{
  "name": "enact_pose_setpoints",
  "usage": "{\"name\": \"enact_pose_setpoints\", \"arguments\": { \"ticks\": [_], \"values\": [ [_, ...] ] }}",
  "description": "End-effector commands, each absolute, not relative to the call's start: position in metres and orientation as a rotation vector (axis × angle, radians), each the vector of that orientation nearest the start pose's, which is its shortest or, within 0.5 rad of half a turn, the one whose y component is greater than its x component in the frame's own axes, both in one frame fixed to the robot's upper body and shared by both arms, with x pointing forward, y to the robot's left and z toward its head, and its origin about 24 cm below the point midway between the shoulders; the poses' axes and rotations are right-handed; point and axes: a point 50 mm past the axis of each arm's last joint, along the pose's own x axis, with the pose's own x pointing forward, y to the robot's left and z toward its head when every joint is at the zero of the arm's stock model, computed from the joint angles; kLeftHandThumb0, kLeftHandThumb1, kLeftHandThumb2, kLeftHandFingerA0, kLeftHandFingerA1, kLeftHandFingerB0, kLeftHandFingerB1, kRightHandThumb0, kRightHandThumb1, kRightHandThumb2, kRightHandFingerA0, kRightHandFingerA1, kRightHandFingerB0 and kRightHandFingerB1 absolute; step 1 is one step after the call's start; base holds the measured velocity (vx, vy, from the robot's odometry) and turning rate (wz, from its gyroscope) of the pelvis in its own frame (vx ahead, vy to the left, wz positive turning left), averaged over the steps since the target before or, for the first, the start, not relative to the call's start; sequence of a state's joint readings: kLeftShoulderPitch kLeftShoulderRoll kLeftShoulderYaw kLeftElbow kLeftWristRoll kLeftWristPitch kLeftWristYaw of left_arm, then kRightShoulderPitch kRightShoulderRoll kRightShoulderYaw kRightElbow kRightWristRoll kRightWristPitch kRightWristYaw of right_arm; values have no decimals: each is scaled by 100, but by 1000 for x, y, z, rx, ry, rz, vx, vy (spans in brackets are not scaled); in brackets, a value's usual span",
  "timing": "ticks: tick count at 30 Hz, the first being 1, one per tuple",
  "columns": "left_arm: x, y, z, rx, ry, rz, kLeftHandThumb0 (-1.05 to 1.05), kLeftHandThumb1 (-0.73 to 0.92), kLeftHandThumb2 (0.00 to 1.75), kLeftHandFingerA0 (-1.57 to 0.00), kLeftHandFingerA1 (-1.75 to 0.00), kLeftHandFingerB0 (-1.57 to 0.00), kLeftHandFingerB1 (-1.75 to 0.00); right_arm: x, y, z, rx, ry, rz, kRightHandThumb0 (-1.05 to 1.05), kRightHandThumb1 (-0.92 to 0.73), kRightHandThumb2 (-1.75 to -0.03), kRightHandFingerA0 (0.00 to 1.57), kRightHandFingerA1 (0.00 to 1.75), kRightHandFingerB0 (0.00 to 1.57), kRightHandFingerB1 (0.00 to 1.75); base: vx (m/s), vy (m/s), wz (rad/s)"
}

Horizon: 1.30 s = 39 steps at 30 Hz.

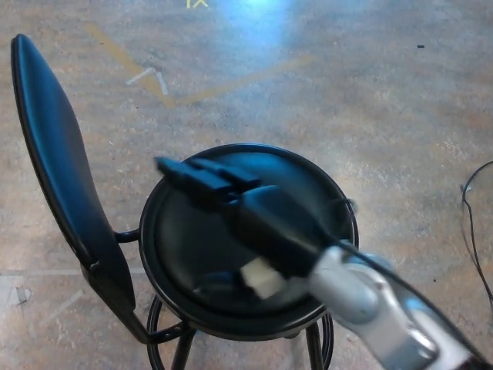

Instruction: Use the right hand to rotate the back of the chair to its left.

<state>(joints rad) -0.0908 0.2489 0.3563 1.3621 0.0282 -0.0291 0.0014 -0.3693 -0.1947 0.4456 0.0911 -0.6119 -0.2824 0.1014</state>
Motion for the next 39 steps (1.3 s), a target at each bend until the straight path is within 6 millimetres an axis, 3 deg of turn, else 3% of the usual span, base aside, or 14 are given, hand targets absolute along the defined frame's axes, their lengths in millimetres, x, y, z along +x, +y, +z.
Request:
{"name": "enact_pose_setpoints", "arguments": {
  "ticks": [1, 4, 6, 10, 14, 17, 20, 25, 28, 31, 32, 33, 38, 39],
  "values": [
    [79, 267, -157, 5, 1229, 425, -56, 78, 63, -60, -46, -54, -42, 233, -124, 126, -884, -686, 381, -96, -65, -106, 0, 5, 0, 3, 0, 0, 0],
    [78, 267, -157, 5, 1231, 427, -56, 78, 64, -60, -46, -53, -42, 224, -143, 119, -903, -636, 323, -94, -64, -107, 0, 6, 0, 5, 0, 0, 0],
    [79, 267, -157, 16, 1231, 421, -56, 78, 64, -62, -47, -55, -42, 213, -169, 99, -896, -558, 254, -92, -63, -105, 0, 6, 0, 7, 0, 0, 0],
    [82, 267, -156, -10, 1216, 443, -56, 77, 63, -62, -48, -55, -43, 205, -192, 77, -873, -469, 188, -93, -64, -104, 0, 6, 0, 6, 0, 0, 0],
    [83, 266, -157, -1, 1217, 427, -56, 79, 64, -60, -47, -53, -43, 183, -231, 22, -863, -245, 57, -92, -66, -107, 2, 9, 2, 13, 0, 0, 0],
    [82, 265, -157, -15, 1219, 430, -56, 78, 63, -60, -46, -53, -42, 177, -242, 1, -878, -164, 24, -94, -70, -111, 5, 10, 4, 13, 0, 0, 0],
    [81, 264, -158, -23, 1223, 429, -56, 78, 63, -59, -45, -52, -41, 169, -260, -35, -877, 13, -58, -95, -73, -114, 2, 10, 2, 14, 0, 0, 0],
    [79, 263, -158, -28, 1225, 434, -55, 78, 63, -59, -45, -53, -41, 158, -277, -67, -834, 227, -148, -94, -76, -115, 1, 8, 1, 13, 0, 0, 0],
    [78, 264, -158, -4, 1230, 422, -56, 79, 64, -60, -46, -53, -42, 147, -286, -93, -806, 460, -179, -97, -79, -118, 1, 5, 0, 11, 0, 0, 0],
    [78, 264, -158, 1, 1230, 419, -56, 79, 64, -60, -46, -53, -42, 143, -288, -101, -784, 539, -190, -97, -79, -118, 1, 5, 0, 11, 0, 0, 0],
    [77, 264, -158, 3, 1232, 415, -56, 79, 64, -59, -46, -52, -42, 135, -287, -107, -758, 591, -197, -101, -80, -118, 8, 4, 7, 5, 0, 0, 0],
    [76, 265, -158, -2, 1232, 420, -56, 78, 63, -59, -46, -52, -42, 129, -287, -112, -741, 642, -199, -93, -74, -118, 1, 12, 0, 11, 0, 0, 0],
    [77, 265, -158, -12, 1230, 426, -56, 78, 64, -59, -46, -53, -42, 118, -286, -122, -643, 750, -207, -94, -71, -113, 5, 10, 5, 13, 0, 0, 0],
    [77, 265, -158, -1, 1234, 415, -57, 78, 64, -59, -47, -53, -42, 110, -284, -127, -628, 803, -202, -86, -67, -112, 0, 20, 0, 17, 0, 0, 0]
  ]
}}
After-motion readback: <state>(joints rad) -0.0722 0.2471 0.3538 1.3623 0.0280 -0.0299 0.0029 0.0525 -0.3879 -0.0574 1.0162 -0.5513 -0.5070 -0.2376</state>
